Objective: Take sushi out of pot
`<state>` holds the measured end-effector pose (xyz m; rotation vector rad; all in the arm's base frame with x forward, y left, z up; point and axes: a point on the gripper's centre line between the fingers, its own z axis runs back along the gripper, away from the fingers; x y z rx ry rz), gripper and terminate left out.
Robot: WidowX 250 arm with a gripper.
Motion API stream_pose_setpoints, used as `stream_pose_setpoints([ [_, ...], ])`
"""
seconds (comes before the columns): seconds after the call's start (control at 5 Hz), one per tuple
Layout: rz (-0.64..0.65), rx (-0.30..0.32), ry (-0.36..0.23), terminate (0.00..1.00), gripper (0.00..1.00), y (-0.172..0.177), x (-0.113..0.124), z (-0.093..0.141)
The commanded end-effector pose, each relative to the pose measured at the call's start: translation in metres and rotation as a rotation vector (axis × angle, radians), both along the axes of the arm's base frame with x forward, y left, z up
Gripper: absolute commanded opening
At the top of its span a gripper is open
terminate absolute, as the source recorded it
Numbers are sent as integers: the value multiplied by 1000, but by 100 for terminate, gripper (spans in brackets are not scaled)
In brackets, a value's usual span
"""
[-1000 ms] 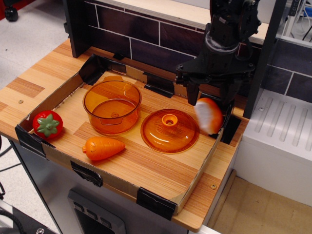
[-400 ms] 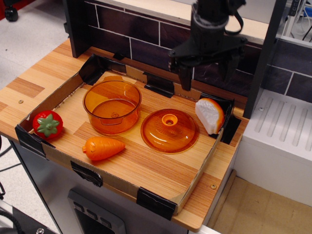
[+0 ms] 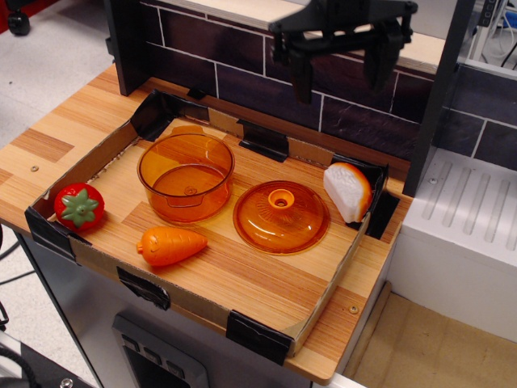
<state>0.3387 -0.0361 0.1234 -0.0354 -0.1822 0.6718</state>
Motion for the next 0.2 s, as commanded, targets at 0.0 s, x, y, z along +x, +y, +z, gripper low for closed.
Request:
stream_pose_setpoints([
  [0.0,0,-8,-69,100,100,0,0,23],
])
